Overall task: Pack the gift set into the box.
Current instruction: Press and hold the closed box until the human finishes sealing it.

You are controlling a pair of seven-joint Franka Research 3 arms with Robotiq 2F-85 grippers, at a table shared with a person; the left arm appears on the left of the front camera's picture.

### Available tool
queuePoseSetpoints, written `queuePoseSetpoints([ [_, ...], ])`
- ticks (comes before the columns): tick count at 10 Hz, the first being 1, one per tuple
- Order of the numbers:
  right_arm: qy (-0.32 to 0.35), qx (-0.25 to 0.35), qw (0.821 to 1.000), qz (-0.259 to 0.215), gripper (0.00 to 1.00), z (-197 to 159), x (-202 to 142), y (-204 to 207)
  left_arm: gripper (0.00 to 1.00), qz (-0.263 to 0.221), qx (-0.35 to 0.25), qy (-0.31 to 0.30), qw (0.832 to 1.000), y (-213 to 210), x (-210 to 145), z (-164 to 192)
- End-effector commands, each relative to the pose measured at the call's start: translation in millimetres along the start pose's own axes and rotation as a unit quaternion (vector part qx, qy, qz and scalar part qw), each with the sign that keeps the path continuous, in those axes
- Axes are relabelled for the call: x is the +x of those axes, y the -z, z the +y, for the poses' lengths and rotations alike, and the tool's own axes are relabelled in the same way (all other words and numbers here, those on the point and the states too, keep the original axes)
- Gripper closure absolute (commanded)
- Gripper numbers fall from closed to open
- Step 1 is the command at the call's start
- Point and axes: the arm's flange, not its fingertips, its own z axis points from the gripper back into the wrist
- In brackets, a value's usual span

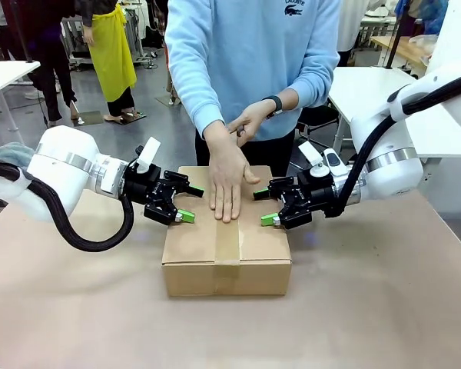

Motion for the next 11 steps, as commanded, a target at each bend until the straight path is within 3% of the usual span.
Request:
queuePoseSetpoints([
  [1, -0.001, 0.0, 1.0, 0.003, 0.0, 0.6, -1.2, -0.5, 0.0, 0.0, 0.001, 0.0, 1.0, 1.6, -1.6, -0.5],
  [11, -0.001, 0.0, 1.0, 0.003, 0.0, 0.6, -1.2, -0.5, 0.0, 0.0, 0.001, 0.0, 1.0, 1.6, -1.6, -0.5],
])
